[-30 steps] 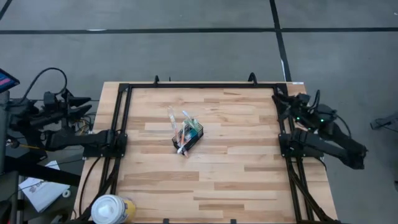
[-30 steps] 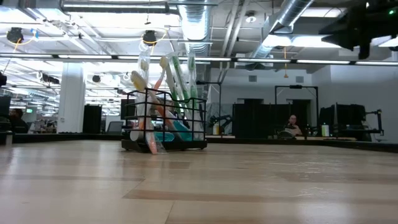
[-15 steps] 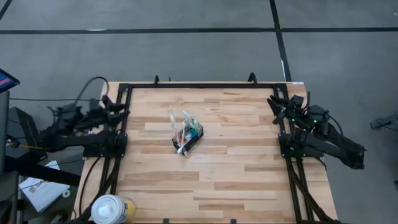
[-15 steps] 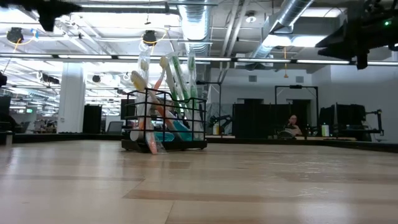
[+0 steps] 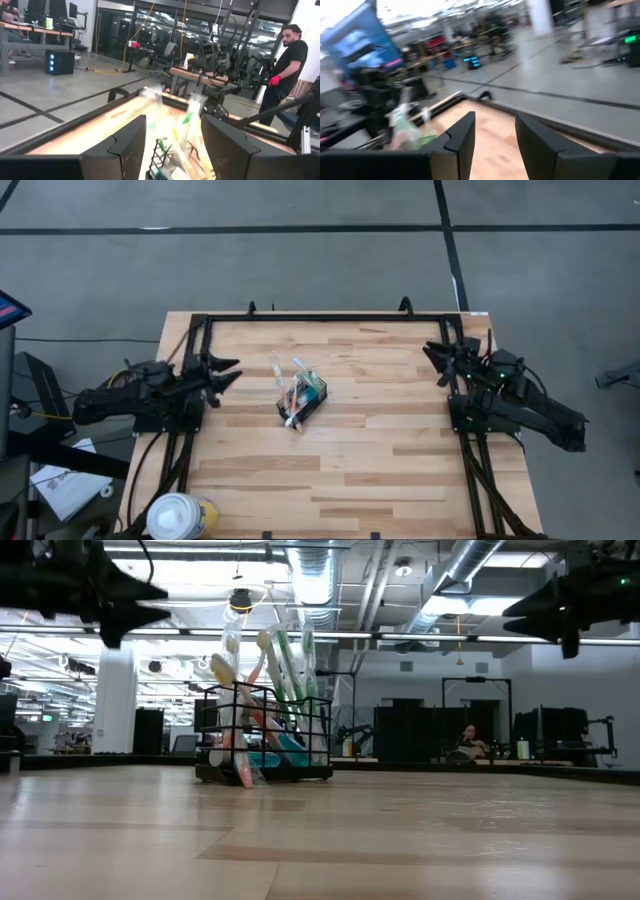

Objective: Pick & Place toothbrushing station
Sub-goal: Return to Home Position

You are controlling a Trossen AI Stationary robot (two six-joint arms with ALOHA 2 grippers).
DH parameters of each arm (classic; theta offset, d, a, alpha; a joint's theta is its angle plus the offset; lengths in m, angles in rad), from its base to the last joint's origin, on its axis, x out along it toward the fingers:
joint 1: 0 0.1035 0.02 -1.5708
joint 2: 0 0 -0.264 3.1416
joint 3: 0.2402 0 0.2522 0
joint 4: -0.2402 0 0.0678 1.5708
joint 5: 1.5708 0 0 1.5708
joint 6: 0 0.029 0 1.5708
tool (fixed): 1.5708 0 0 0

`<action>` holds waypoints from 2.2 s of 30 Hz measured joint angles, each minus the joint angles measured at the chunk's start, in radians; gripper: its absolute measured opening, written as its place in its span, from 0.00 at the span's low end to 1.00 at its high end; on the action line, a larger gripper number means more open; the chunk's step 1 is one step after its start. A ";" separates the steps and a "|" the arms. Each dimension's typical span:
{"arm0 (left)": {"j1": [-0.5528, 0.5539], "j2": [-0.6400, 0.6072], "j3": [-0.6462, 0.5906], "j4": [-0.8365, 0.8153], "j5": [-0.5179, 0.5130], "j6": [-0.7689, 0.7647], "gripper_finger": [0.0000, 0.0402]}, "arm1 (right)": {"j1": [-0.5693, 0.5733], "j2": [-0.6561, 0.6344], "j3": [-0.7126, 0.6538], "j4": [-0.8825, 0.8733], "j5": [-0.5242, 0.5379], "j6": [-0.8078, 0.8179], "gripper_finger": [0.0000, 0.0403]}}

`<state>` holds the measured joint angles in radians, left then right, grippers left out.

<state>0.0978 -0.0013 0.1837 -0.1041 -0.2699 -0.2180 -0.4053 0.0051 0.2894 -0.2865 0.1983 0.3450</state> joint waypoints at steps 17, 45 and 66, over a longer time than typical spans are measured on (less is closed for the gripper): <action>0.000 0.040 -0.176 0.166 -0.011 0.071 0.53 | 0.031 0.028 -0.281 0.303 -0.173 -0.041 0.33; 0.000 0.191 -0.177 0.217 0.040 -0.051 0.53 | 0.045 0.065 -0.282 0.302 -0.176 -0.030 0.33; 0.000 0.240 -0.177 0.219 0.040 -0.050 0.54 | 0.045 0.066 -0.283 0.302 -0.176 -0.030 0.33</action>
<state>0.0975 0.2386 0.0063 0.1144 -0.2302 -0.2676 -0.3603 0.0708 0.0067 0.0151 0.0227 0.3149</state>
